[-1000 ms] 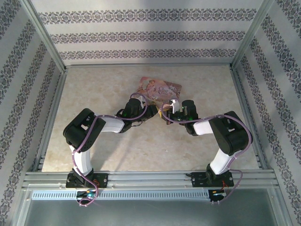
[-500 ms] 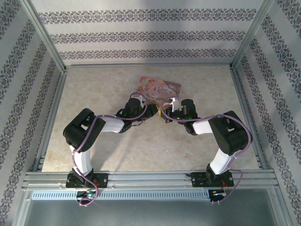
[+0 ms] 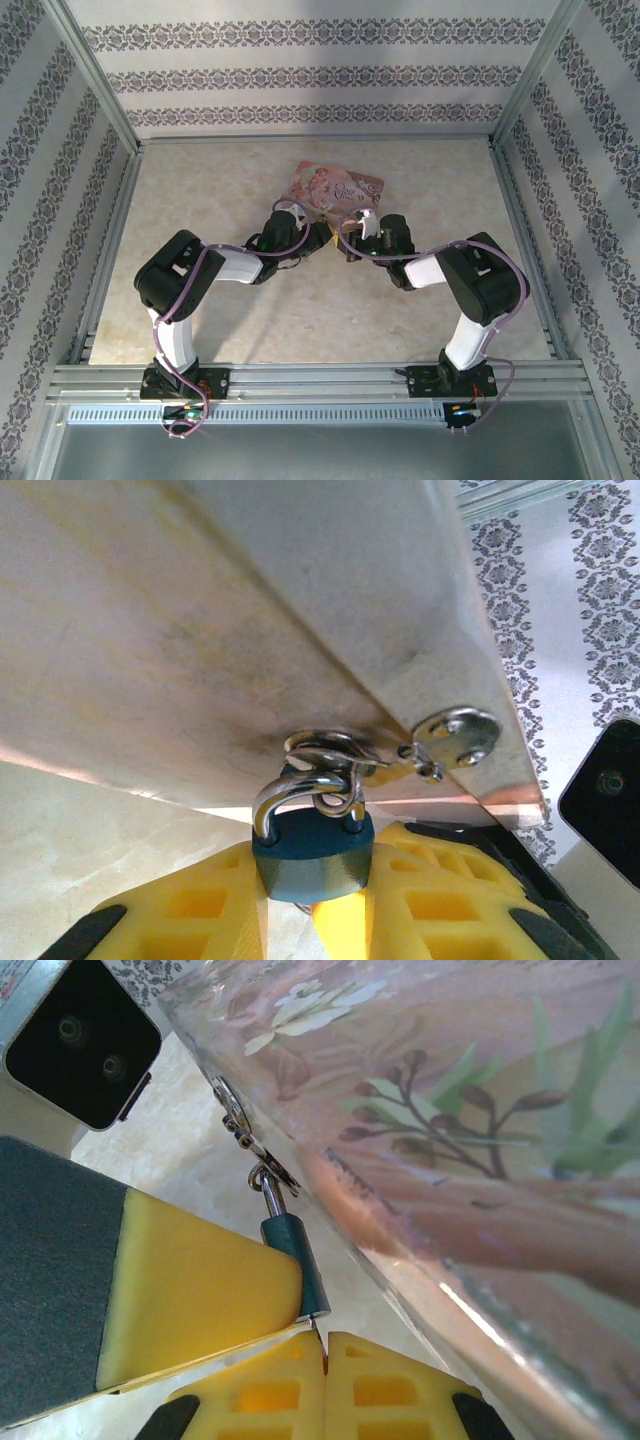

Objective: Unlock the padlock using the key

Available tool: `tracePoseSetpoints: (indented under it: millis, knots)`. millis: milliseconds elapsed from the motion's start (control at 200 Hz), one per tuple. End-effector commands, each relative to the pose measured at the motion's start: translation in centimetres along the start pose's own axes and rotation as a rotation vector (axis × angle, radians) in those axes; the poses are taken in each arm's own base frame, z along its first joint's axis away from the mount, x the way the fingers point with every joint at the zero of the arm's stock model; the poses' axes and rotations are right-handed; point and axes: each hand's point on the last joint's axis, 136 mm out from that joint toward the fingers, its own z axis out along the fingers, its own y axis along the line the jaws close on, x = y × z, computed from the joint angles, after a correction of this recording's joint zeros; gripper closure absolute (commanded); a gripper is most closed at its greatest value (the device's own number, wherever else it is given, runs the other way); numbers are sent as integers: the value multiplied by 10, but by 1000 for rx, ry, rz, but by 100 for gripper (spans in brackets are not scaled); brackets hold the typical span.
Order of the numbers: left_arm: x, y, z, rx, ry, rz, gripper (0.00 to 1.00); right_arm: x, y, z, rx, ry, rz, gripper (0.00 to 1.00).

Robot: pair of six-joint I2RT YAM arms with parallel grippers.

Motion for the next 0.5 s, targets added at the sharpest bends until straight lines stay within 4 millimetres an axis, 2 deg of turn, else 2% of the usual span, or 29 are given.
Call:
tracePoseSetpoints:
  millis: [0, 275, 495]
  knots:
    - [36, -21, 4, 114, 140, 13, 73, -16, 17, 7, -37, -98, -38, 100]
    - [37, 5, 3, 63, 120, 1, 73, 26, 2, 15, 19, -49, 48, 100]
    - [26, 11, -11, 25, 58, 40, 56, 36, -3, 10, 41, -47, 82, 100]
